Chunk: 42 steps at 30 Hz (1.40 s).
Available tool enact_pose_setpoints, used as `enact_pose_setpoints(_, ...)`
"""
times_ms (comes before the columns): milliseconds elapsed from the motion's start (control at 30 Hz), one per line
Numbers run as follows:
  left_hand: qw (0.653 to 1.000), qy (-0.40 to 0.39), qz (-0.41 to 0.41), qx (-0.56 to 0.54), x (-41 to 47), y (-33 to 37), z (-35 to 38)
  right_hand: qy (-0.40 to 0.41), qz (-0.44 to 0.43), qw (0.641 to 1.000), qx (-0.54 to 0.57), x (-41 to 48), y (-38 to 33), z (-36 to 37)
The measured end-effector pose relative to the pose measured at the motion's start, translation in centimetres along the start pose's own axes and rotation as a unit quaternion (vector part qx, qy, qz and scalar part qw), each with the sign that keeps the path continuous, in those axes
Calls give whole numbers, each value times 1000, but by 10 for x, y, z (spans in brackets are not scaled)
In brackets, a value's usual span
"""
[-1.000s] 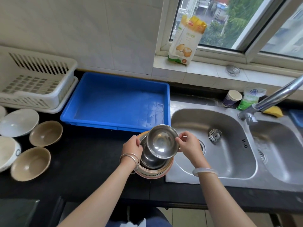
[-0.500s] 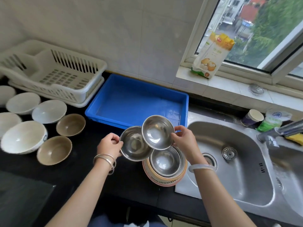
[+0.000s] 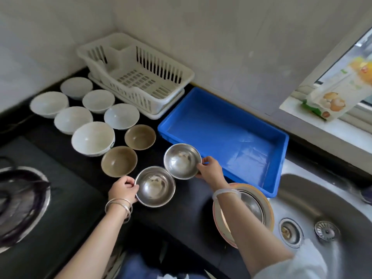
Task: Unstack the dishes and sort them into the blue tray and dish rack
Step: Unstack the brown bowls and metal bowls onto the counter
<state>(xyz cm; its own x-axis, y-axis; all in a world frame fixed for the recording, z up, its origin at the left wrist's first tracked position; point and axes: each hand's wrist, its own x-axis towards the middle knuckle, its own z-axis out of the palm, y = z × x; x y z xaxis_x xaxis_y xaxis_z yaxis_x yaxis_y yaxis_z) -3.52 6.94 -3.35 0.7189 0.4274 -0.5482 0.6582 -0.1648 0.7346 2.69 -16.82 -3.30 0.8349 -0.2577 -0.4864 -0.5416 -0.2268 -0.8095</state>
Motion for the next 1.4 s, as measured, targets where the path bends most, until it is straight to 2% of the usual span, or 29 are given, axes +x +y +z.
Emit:
enact_pose_setpoints(433,998,-7,-58,-22,27,-19,-12,-17,75,997,22,21,4,51)
enact_pose_setpoints(600,999,-5,-43,17,30,-20,-15,-22,91,994,63,25,10,61)
enact_pose_setpoints(933,999,4,-35,25,37,-20,-19,-43,103,988,104,27,3,76)
enact_pose_setpoints(1400,998,29,9,56,26,-21,-18,-62,95,992,54,13,1,70)
